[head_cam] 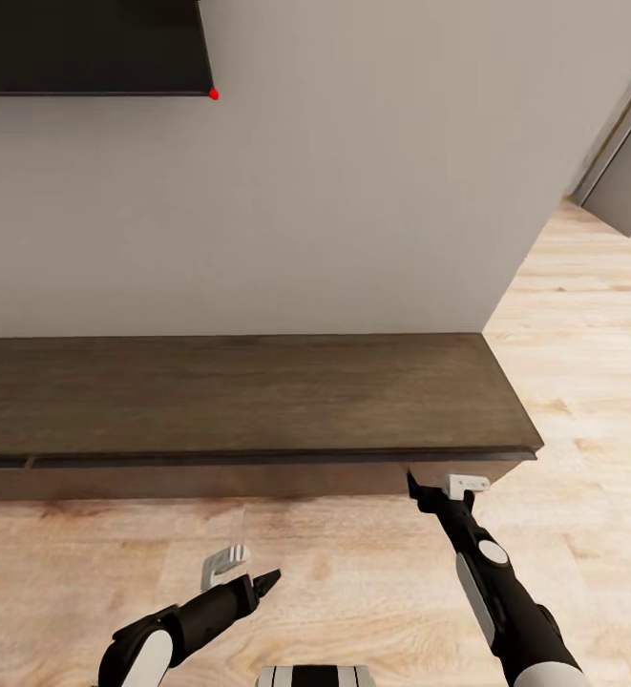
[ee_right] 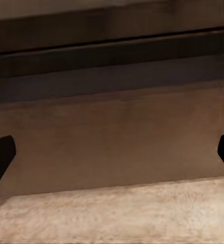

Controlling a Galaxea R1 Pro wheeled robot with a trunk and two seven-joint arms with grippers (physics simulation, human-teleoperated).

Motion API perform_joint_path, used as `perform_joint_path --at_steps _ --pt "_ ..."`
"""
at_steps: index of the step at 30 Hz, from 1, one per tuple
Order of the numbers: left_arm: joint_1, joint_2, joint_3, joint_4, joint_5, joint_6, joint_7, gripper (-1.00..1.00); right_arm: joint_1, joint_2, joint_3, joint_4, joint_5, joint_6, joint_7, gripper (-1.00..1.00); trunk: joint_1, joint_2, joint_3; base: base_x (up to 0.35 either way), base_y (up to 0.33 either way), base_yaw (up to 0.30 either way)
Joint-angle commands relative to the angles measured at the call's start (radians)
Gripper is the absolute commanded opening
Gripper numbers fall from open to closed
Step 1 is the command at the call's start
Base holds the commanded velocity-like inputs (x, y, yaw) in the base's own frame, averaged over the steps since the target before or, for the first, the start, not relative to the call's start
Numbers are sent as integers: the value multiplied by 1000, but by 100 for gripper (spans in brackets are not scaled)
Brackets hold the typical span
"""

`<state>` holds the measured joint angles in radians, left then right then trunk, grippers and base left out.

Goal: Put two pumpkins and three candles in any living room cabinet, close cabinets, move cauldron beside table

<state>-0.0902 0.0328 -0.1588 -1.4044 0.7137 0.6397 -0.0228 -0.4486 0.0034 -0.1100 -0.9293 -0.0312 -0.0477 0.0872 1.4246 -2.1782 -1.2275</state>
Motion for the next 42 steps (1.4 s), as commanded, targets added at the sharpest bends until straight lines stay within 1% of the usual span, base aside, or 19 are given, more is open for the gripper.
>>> perform_joint_path --at_steps 1,5,8,9,11,13,14,15,16,18,20,21,23,24,25,29,31,37,42 --pt "-1 1 2 3 0 3 -2 100 9 0 -2 -18 -3 14 7 100 -1 0 0 -315 0 0" --pt "-2 -1 40 13 1 3 -2 100 82 -7 -3 -152 0 181 8 100 -1 0 5 -124 0 0" --pt "-2 -2 52 14 1 4 -2 100 102 -12 -5 -211 1 252 8 100 -1 0 10 -30 0 0" --pt "-2 -2 59 14 2 5 -3 100 121 -21 -6 -265 2 317 8 100 -1 0 11 -15 0 0" --pt "-2 -2 67 14 4 5 -4 100 146 -38 -7 -328 2 388 8 100 -1 0 14 -11 0 0" --pt "-2 -2 92 12 6 6 -5 100 192 -84 -6 -471 0 535 9 100 -1 0 18 -5 0 -2" --pt "-2 -2 99 11 6 6 -5 100 200 -93 -6 -503 0 574 9 100 -1 0 19 -3 0 -14" --pt "-2 -2 114 7 7 6 -6 100 212 -108 -6 -565 0 657 9 100 -1 0 21 -2 0 -38" --pt "-2 -4 134 3 8 7 -7 100 219 -117 -7 -609 1 747 16 100 -1 0 23 -1 0 -46" --pt "-2 -5 148 2 9 7 -7 100 223 -124 -9 -637 1 811 33 100 -1 0 26 -1 0 -37" --pt "-2 -7 159 8 9 7 -7 100 221 -129 -9 -656 1 856 63 100 -1 0 29 -1 0 -24" --pt "-2 -9 166 25 8 5 -7 100 217 -137 -10 -667 2 887 102 100 -1 0 31 0 0 -13" --pt "-2 -11 170 46 11 4 -7 100 207 -150 -10 -675 2 914 137 100 -1 0 34 0 0 -10" --pt "-2 -12 173 61 13 3 -6 100 196 -165 -9 -680 2 946 163 100 -1 0 36 0 0 -6" --pt "-2 -12 173 61 13 3 -6 100 196 -165 -9 -680 2 946 163 100 -1 0 37 0 0 -6" --pt "-2 -13 197 78 18 -31 -6 100 137 -186 -3 -686 2 1024 192 100 -1 0 44 0 0 -3" --pt "-2 -15 211 83 20 -52 -6 100 76 -193 -2 -688 2 1068 200 100 -1 0 47 0 0 -1" --pt "-2 -15 219 86 27 -63 -8 100 17 -196 0 -689 2 1095 205 100 -1 0 57 0 0 0" --pt "-2 -8 221 96 86 -66 -7 100 -4 -198 1 -690 2 1095 208 100 -1 0 65 0 0 0"
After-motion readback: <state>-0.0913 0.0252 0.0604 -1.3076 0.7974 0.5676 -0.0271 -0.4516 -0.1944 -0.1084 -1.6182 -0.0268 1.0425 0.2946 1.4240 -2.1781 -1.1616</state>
